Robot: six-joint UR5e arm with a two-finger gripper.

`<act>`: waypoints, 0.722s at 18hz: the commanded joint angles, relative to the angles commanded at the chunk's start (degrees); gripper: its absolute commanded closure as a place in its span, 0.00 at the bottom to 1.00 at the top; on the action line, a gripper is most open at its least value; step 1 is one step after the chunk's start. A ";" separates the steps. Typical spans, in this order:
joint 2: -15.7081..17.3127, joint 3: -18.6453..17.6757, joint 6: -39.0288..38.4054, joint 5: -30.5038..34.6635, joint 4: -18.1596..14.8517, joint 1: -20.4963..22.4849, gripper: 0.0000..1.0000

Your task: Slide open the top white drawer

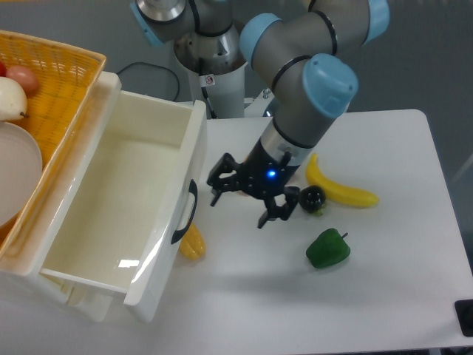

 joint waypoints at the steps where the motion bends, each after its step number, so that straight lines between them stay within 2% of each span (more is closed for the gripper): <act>1: -0.18 0.00 0.17 2.36 1.67 0.53 0.00; 4: -1.32 -0.17 4.81 12.28 2.57 1.76 0.00; 7: -2.55 -0.79 17.27 24.85 2.66 1.94 0.00; 9: -3.69 -0.62 23.44 26.02 2.66 3.16 0.00; 13: -6.24 0.35 29.08 26.02 2.83 4.66 0.00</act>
